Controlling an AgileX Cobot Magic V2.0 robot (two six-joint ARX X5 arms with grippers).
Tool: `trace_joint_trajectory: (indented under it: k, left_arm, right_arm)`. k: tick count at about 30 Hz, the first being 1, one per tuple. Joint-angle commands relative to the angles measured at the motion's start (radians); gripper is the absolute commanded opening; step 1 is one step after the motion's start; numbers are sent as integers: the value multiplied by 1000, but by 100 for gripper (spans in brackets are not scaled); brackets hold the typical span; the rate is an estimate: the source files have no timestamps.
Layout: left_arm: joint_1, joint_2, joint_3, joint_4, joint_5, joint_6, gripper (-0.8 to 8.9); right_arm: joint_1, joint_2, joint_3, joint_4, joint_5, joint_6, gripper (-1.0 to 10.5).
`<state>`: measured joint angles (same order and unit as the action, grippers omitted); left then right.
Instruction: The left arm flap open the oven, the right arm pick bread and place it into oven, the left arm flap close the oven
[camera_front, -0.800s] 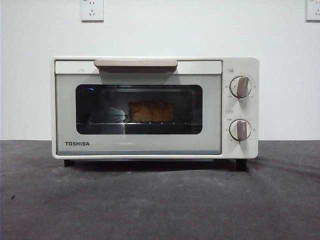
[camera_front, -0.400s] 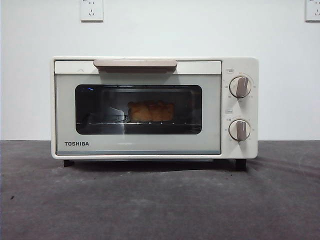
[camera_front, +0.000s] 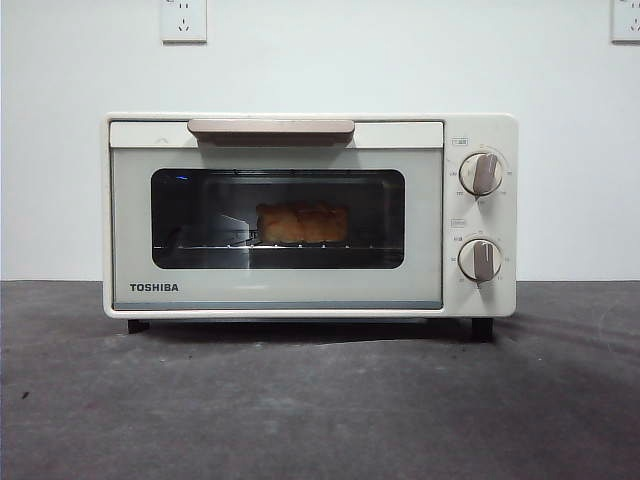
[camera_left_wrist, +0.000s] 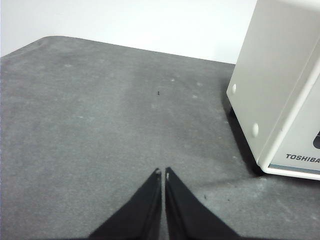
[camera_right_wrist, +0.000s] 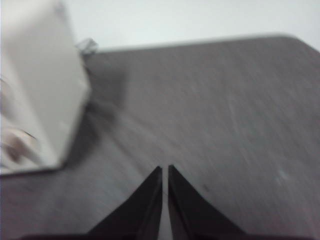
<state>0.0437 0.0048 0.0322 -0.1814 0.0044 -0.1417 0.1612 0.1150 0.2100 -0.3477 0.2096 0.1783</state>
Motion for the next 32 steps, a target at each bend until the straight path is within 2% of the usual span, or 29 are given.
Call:
trace_joint_trajectory:
  k: [1,5,11,20,23,32]
  left_arm:
    - [0,-2,-20,-3,-2,2,20]
    - [0,-2,-20,-4,-2,2,20]
    - [0,-2,-20,-5,-2,2,20]
    - [0,-2,-20,-5,-2,2,20]
    - [0,-2,-20,-5,-2,2,20]
    - [0,-2,-20,-5,-2,2,20]
  right_arm:
    - [-22,-30,-40,20,-5,-24,17]
    - [-50,-60,-81,19,-18,-64,17]
    - [-76,-111,-127,25,-89,-136,17]
    - [-83,-111,-167,82,-214,-145,17]
    - [-84,-111,-202,180,-213,-145,17]
    - [-84,-111,-200,197,-209,-145,17]
